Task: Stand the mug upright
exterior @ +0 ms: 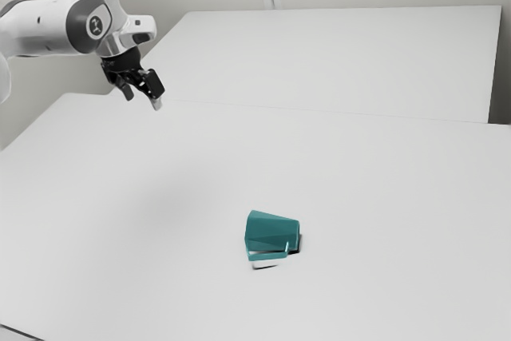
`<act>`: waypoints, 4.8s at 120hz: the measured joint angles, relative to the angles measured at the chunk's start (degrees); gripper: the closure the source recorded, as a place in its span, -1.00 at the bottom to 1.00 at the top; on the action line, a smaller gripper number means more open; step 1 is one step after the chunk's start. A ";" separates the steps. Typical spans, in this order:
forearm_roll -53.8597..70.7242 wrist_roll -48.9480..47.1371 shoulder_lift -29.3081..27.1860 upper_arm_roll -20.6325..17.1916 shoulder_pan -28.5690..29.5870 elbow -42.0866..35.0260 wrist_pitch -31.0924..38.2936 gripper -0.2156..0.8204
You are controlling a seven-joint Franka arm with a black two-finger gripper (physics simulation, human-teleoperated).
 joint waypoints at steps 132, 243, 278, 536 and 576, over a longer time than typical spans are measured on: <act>-41.79 4.00 0.59 0.27 -8.26 -26.59 5.03 -0.58; -60.54 19.50 8.99 0.37 -12.39 -26.36 6.18 -0.46; -62.17 23.44 9.38 0.36 -12.73 -25.31 6.43 0.41; -4.26 7.27 10.59 1.26 -10.15 -14.93 22.71 0.91; -1.73 4.60 11.51 0.90 -9.47 -14.93 28.75 0.91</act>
